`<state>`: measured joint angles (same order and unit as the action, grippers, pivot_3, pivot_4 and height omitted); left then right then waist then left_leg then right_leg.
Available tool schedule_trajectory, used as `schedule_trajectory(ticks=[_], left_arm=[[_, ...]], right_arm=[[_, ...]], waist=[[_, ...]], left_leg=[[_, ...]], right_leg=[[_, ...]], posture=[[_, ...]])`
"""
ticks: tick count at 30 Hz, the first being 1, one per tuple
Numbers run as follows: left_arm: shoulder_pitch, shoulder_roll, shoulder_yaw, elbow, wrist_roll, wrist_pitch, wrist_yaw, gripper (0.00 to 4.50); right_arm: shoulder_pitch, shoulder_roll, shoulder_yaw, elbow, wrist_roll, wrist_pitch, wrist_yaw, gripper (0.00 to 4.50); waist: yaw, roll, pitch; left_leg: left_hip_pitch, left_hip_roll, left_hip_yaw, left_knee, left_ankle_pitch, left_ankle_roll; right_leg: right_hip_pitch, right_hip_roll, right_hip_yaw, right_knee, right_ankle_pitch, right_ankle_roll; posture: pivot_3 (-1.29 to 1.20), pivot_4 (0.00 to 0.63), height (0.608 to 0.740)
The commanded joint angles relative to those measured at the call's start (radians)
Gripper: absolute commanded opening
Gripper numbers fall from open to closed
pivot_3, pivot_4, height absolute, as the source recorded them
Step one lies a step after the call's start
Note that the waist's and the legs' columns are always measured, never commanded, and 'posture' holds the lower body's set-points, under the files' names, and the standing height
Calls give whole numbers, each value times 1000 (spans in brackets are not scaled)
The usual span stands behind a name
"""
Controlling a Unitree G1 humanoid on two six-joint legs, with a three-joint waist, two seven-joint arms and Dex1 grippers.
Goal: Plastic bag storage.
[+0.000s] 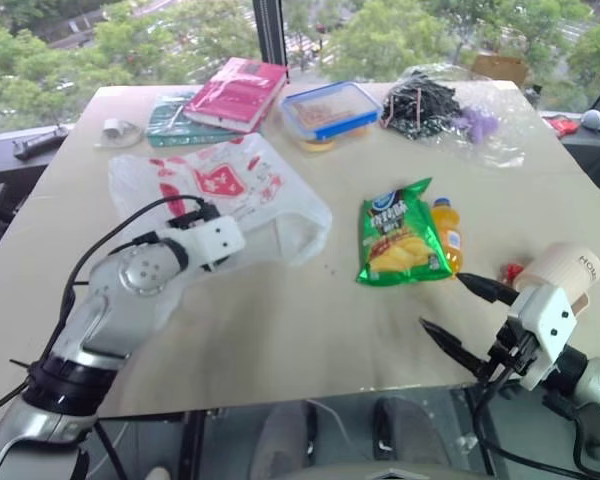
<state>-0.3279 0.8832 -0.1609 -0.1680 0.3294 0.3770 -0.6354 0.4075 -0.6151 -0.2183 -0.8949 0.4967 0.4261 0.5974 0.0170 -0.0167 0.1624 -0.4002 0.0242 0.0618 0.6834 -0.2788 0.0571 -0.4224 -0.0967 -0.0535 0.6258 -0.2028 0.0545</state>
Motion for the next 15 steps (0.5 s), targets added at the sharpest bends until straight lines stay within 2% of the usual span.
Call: schedule_trajectory(ticks=[1,5,10,15], left_arm=[[-71,-24,-5,78,18,-53,13,1945],[-115,-113,82,107,-162,39,-72,68],[-179,-194,203,96,-387,222,-153,24],[-273,-228,317,73,-566,424,-159,24]], right_arm=[[-5,10,3,-36,-14,-19,-23,4500],[-22,16,16,-60,-28,5,-62,4500],[-83,7,44,-65,-41,62,-113,4500],[-168,7,60,-49,-41,193,-192,4500]], waist=[[-2,0,0],[-2,0,0],[-3,-1,1],[-3,-1,1]], left_leg=[[0,-1,0,0,0,0],[0,-1,0,0,0,0],[-1,0,0,2,0,0],[0,-1,-1,3,0,0]], right_leg=[[0,0,0,0,1,-1],[0,1,0,0,2,-1],[0,1,0,1,2,3],[1,2,0,2,2,3]], posture=[[0,150,740],[0,150,740],[0,150,740],[0,150,740]])
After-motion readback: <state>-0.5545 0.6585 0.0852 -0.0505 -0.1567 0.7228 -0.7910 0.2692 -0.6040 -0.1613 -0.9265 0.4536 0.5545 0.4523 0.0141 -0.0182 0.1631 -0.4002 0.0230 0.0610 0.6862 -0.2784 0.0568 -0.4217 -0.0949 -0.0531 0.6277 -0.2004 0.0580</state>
